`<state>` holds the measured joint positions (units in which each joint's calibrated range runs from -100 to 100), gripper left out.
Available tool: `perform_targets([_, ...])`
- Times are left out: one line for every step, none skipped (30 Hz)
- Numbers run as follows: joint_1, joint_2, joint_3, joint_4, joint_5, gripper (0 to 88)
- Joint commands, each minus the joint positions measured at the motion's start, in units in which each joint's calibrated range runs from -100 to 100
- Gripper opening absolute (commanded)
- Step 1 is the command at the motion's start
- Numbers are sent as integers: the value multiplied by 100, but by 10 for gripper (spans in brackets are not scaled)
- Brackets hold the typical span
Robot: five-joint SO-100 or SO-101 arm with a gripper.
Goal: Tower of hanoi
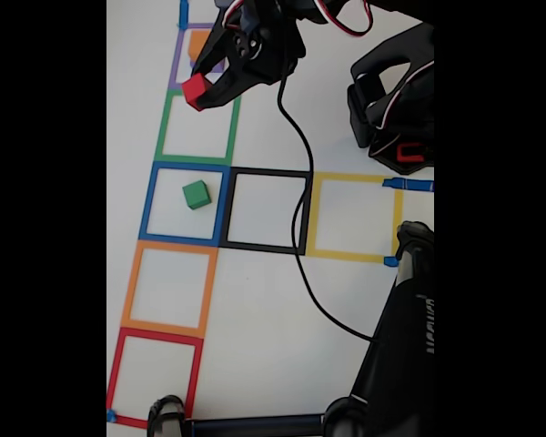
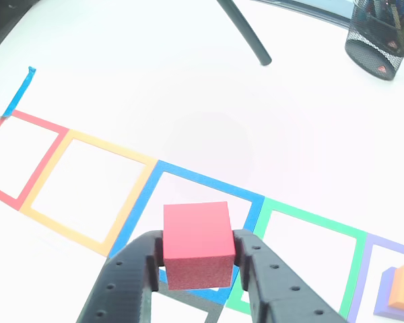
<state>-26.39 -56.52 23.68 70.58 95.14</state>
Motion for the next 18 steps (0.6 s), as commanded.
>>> perform_targets([69,-440,1914,-1608,486,51])
perform_targets([98,-464,2377,-2037,486,51])
perform_targets([137,-480,2886,-2580,486,51])
perform_targets([156,-480,3359,-3082,486,51])
perform_targets([175,-464,3904,-3705,486,51])
perform_targets([194,-424,4350,-4264,486,51])
perform_targets([204,-351,4786,-4799,486,51])
perform_targets([213,-246,5204,-5357,486,51])
perform_targets([213,-141,5486,-5754,486,52])
perform_targets([204,-4,5723,-6110,486,52])
perform_targets([165,117,5877,-6369,486,52])
perform_targets([117,246,6004,-6604,486,53])
perform_targets([79,368,6114,-6847,486,53])
perform_targets([41,529,6232,-7163,486,53])
perform_targets([12,682,6295,-7373,486,53])
perform_targets([2,884,6332,-7608,486,53])
perform_targets([-7,1054,6350,-7843,486,53])
perform_targets([-17,1223,6341,-7989,486,53])
